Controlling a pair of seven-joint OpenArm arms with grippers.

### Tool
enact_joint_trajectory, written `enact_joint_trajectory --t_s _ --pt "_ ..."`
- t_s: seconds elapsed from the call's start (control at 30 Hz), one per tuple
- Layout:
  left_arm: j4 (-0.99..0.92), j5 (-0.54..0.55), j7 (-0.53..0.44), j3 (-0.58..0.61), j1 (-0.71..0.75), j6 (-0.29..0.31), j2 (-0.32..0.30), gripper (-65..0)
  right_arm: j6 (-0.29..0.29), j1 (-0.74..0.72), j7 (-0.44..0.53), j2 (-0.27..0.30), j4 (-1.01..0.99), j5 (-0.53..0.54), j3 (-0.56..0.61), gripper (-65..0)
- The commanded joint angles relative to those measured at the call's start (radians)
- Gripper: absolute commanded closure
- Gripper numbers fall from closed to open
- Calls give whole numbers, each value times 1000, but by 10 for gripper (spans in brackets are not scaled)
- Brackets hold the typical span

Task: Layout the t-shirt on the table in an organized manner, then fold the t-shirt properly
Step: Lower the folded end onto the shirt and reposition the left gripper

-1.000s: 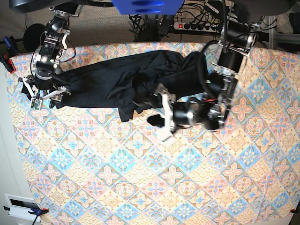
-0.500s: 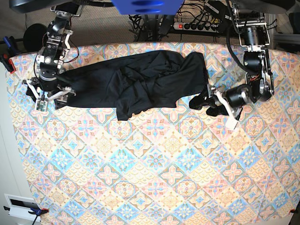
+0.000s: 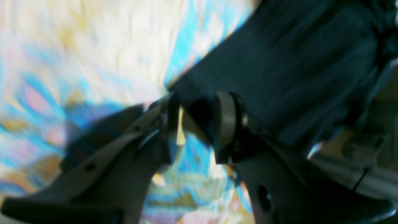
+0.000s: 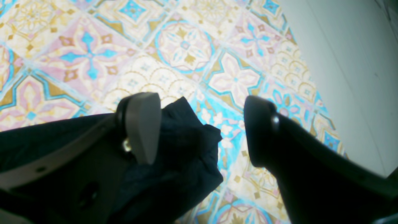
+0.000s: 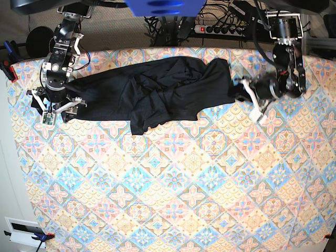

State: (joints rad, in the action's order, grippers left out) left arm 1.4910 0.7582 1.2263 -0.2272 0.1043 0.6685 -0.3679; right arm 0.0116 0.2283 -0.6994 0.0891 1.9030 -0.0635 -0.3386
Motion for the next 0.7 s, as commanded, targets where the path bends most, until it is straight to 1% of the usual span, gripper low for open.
enact_joint_trajectory --t_s 0.0,0.07,0.17,0.23,0.3,0.37,0.47,0.57,0.67 --pt "13 5 -15 -5 4 10 -15 -162 3 -8 27 11 19 -2 -3 -403" --pt "13 2 -15 -10 31 10 -15 -193 3 -8 27 11 19 -2 -3 -403" --pt "13 1 -15 -10 53 7 -15 -271 3 -8 27 10 19 -2 -1 -403" --pt "13 4 -15 -7 64 12 -15 -308 3 -8 27 10 17 -2 16 -403" --pt "13 4 -15 -7 65 12 -12 -316 3 -8 27 10 17 -2 25 -403" --pt "9 4 -15 -10 65 12 5 -316 3 -8 27 10 17 -2 25 -403" --pt "-72 5 -26 -14 56 12 10 -316 3 -8 27 10 17 -2 25 -403" --pt "-198 4 -101 -13 24 12 34 -316 3 -8 27 10 17 -2 29 -403" --pt "-295 4 -136 -8 1 12 46 -315 3 -8 27 10 16 -2 29 -403"
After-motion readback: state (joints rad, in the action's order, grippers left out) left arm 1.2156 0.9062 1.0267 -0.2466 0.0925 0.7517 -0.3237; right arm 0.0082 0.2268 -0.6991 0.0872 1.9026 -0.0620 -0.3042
